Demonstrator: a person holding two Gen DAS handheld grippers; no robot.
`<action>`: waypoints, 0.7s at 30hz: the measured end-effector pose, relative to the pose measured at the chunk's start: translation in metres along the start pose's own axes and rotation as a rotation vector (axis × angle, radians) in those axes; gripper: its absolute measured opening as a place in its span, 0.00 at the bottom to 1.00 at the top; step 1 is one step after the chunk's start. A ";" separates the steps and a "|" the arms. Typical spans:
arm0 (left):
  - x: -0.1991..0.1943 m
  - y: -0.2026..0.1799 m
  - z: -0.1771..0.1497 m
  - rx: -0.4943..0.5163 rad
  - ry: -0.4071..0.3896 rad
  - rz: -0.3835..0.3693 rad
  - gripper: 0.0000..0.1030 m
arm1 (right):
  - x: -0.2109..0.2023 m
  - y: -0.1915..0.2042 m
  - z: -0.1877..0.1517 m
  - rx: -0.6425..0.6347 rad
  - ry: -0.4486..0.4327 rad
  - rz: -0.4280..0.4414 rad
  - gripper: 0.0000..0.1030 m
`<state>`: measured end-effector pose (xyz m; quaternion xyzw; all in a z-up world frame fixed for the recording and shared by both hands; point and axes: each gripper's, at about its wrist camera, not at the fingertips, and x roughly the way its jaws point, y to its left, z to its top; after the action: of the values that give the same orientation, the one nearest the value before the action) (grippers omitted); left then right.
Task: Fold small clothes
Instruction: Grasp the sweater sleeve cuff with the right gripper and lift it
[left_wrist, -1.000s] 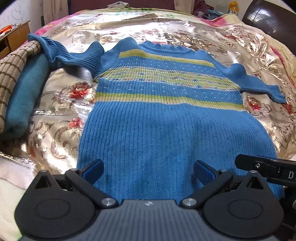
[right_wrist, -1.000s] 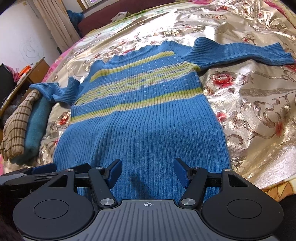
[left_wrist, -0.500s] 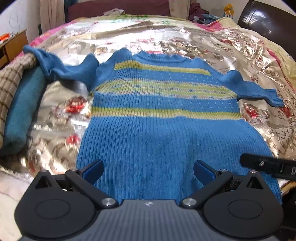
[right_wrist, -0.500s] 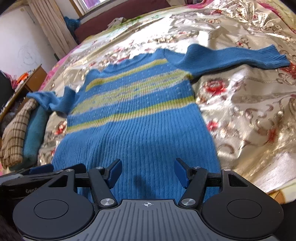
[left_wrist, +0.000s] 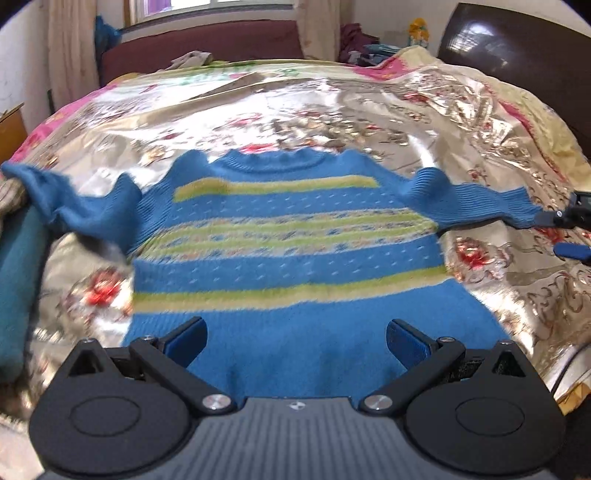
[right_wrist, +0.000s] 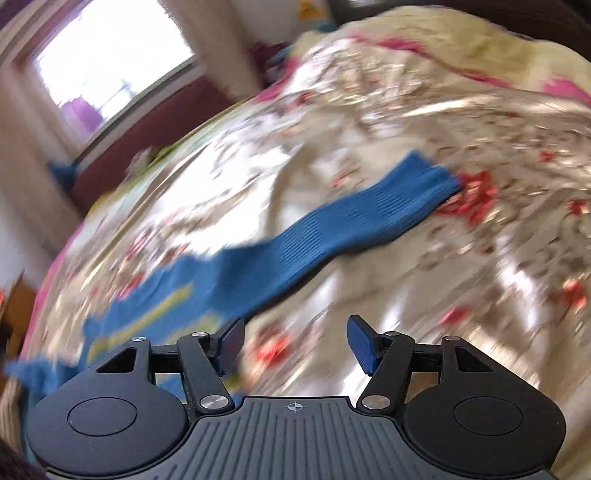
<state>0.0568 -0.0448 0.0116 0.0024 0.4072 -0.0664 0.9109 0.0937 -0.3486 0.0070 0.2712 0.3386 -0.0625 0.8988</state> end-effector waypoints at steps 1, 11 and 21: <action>0.002 -0.004 0.003 0.011 0.000 -0.004 1.00 | 0.006 -0.010 0.008 0.023 -0.007 -0.014 0.57; 0.029 -0.041 0.017 0.105 0.038 -0.030 1.00 | 0.067 -0.092 0.058 0.255 -0.047 -0.061 0.44; 0.043 -0.062 0.017 0.147 0.084 -0.054 1.00 | 0.107 -0.142 0.076 0.457 -0.081 -0.004 0.30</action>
<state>0.0901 -0.1119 -0.0061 0.0610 0.4392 -0.1204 0.8882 0.1764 -0.5011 -0.0776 0.4644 0.2800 -0.1504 0.8267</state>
